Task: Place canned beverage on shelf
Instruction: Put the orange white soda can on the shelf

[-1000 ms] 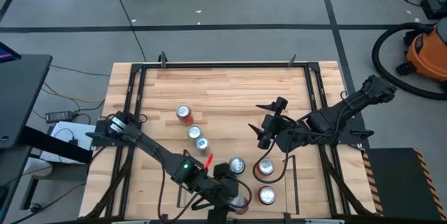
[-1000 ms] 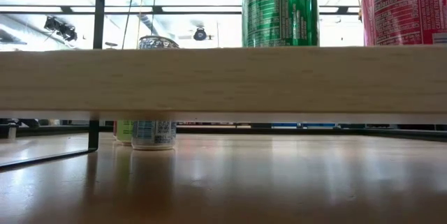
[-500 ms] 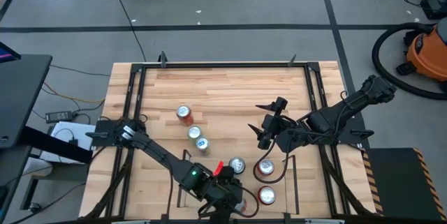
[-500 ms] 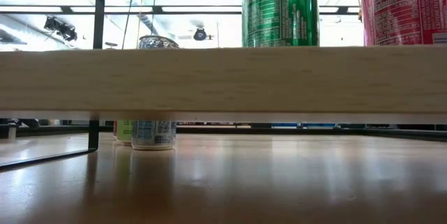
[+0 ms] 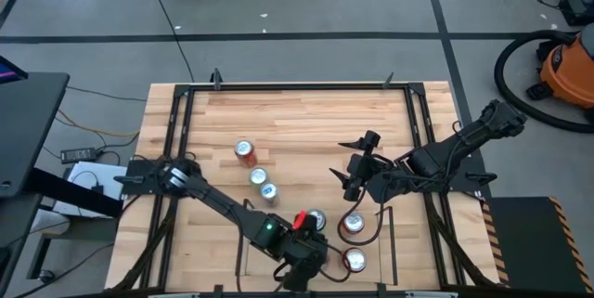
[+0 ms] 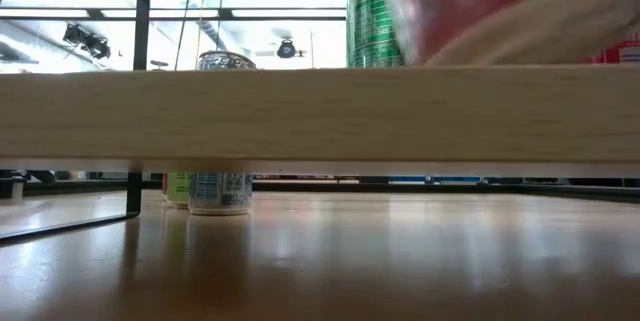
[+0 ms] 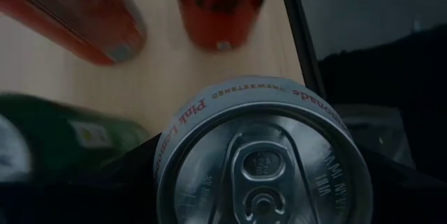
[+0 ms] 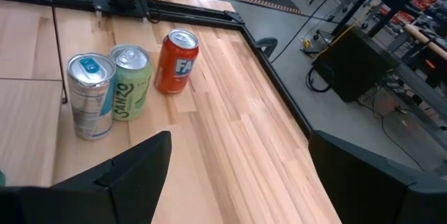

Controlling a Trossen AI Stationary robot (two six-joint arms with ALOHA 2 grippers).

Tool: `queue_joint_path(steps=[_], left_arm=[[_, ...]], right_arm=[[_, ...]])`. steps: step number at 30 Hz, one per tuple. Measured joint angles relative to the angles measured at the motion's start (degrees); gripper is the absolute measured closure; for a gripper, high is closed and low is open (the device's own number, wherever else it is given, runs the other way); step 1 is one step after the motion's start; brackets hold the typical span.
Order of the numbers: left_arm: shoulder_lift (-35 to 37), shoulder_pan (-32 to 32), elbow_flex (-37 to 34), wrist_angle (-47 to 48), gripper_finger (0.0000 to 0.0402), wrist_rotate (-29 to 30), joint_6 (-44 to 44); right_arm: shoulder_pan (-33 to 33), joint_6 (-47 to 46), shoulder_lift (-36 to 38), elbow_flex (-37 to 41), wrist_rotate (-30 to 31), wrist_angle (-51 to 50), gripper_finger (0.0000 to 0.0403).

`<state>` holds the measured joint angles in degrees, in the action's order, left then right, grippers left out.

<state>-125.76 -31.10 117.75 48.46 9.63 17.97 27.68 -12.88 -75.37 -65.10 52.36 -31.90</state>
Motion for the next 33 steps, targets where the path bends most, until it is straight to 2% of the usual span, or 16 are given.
queue_joint_path(steps=[14, 24, 33], left_arm=[[-0.74, 0.19, -0.01, 1.87, 0.0093, -2.28, -1.77], [-0.74, -0.02, -0.02, 1.93, 0.0045, 0.66, -4.65], [-0.74, -0.27, -0.02, 1.94, 0.0041, 2.22, -5.76]], right_arm=[[0.04, -0.04, 0.0, 0.0, 0.0, 0.1, 0.0054], [0.04, -0.07, 0.0, 0.0, -0.02, 0.13, 0.0054], [0.04, -0.22, 0.0, 0.0, -0.02, 0.13, 0.0054]])
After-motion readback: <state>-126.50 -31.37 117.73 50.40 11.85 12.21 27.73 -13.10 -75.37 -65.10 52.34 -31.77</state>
